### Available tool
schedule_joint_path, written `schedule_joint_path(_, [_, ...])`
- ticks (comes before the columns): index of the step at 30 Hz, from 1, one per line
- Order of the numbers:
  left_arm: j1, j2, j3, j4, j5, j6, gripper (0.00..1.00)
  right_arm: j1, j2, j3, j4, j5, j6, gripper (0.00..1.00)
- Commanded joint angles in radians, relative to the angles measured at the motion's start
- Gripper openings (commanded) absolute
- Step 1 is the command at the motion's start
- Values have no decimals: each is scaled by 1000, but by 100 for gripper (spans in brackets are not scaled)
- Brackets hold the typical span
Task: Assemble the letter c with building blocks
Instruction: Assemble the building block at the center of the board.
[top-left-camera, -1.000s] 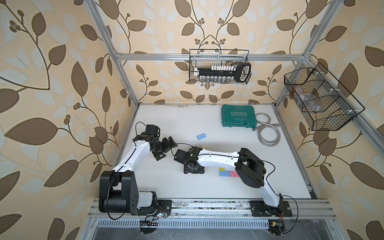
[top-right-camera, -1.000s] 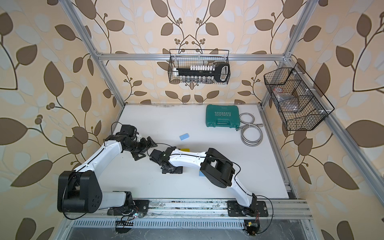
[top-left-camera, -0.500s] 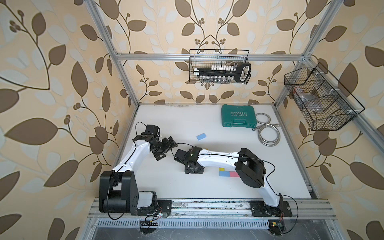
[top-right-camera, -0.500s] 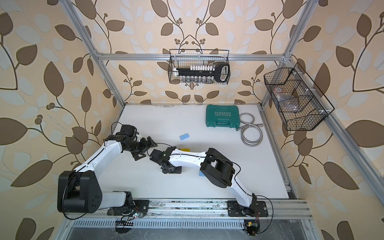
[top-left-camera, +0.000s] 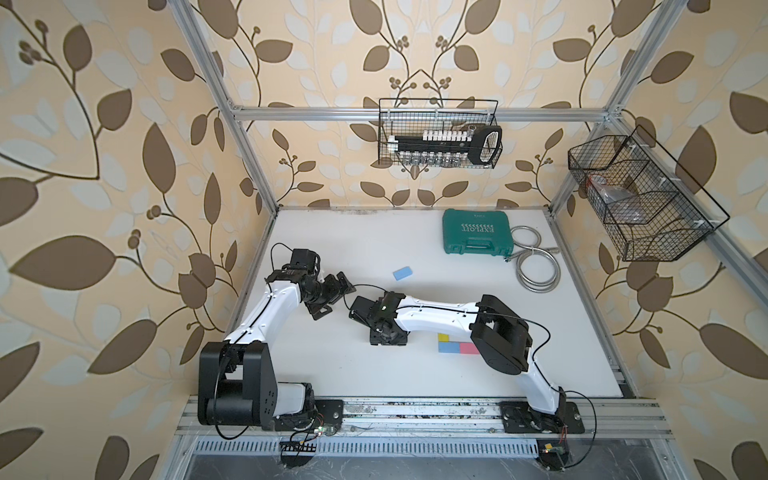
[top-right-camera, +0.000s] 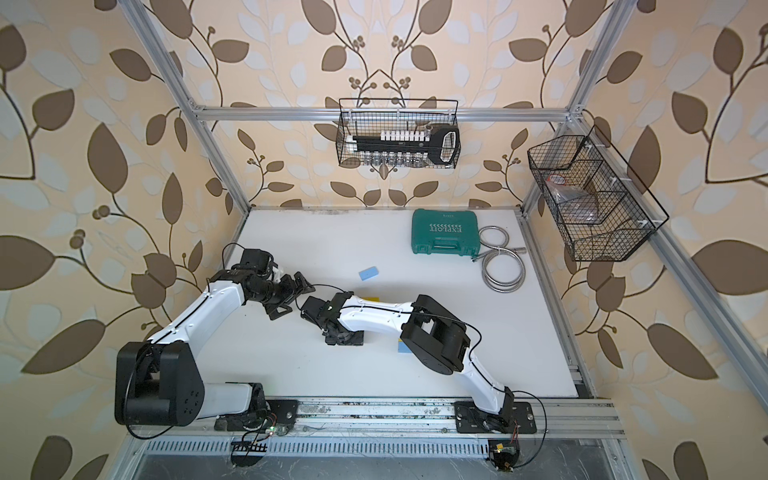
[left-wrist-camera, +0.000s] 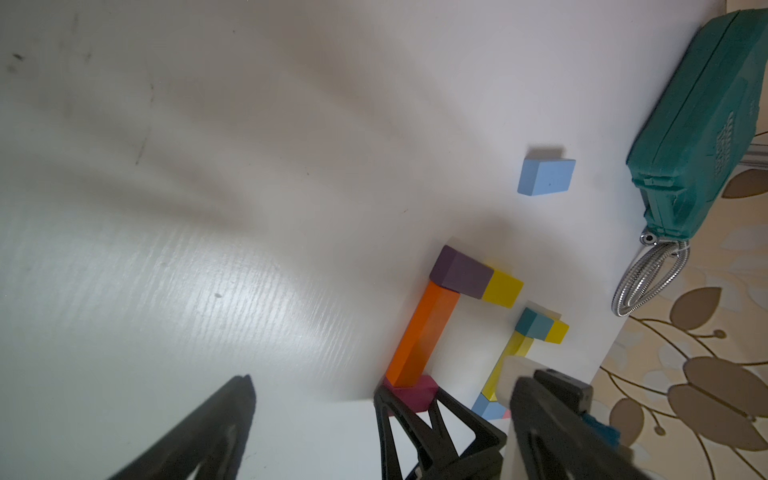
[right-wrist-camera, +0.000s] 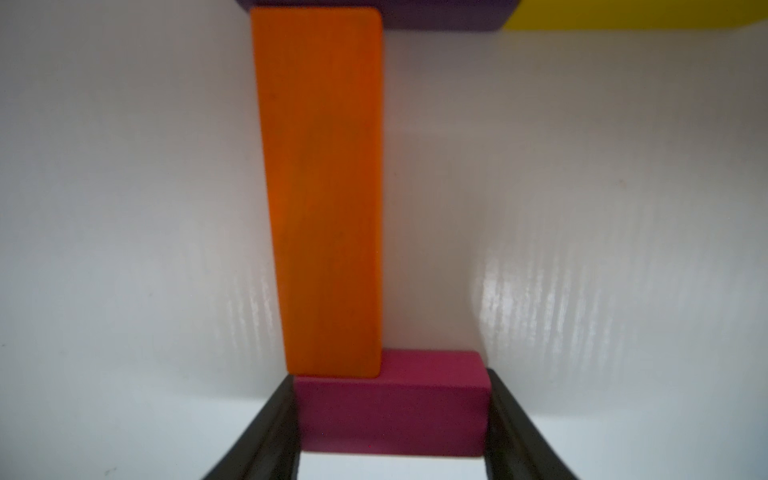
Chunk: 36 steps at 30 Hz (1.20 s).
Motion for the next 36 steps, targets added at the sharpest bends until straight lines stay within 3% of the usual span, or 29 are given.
schedule_joint_path(1, [4, 0, 11, 6, 28, 1, 99, -4, 37, 26, -6, 2, 2, 53])
schedule_joint_path(11, [6, 1, 11, 7, 29, 1, 99, -4, 45, 30, -8, -5, 8, 57])
schedule_joint_path(24, [4, -8, 16, -3, 28, 0, 99, 3, 10, 33, -1, -15, -1, 76])
schedule_joint_path(31, [5, -3, 68, -39, 18, 9, 99, -6, -163, -11, 6, 19, -50, 84])
schedule_joint_path(36, [6, 19, 152, -84, 27, 35, 99, -147, -300, -59, 28, 1, -214, 85])
